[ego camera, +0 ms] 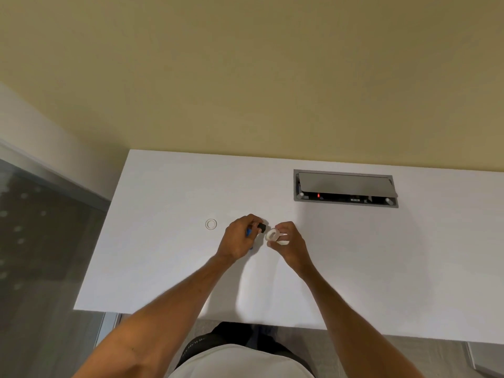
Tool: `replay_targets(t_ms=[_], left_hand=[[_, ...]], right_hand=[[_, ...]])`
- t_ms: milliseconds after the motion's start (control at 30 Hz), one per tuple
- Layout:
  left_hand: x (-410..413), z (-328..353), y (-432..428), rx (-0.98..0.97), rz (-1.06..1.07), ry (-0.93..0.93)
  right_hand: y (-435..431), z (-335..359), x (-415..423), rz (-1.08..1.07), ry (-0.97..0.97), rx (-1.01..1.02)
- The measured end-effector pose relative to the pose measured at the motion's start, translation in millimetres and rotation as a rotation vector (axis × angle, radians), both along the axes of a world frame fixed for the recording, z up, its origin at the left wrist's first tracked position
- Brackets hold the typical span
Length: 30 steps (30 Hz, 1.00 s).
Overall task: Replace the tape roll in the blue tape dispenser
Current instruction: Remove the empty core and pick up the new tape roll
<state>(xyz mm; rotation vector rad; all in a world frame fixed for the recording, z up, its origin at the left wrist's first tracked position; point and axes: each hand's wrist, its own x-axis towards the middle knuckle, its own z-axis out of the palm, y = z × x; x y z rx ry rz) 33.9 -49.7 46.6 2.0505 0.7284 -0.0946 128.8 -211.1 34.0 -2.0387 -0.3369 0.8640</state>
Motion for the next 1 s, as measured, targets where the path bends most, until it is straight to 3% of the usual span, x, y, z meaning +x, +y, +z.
replay_targets(t_ms=[467,1000], left_hand=[[2,8,-11,0.11,-0.048,-0.022],[7,3,-17,0.18,-0.054,-0.023]], right_hand=[[0,7,2,0.002,-0.005,0.149],[9,1,8,-0.063,0.072,0.185]])
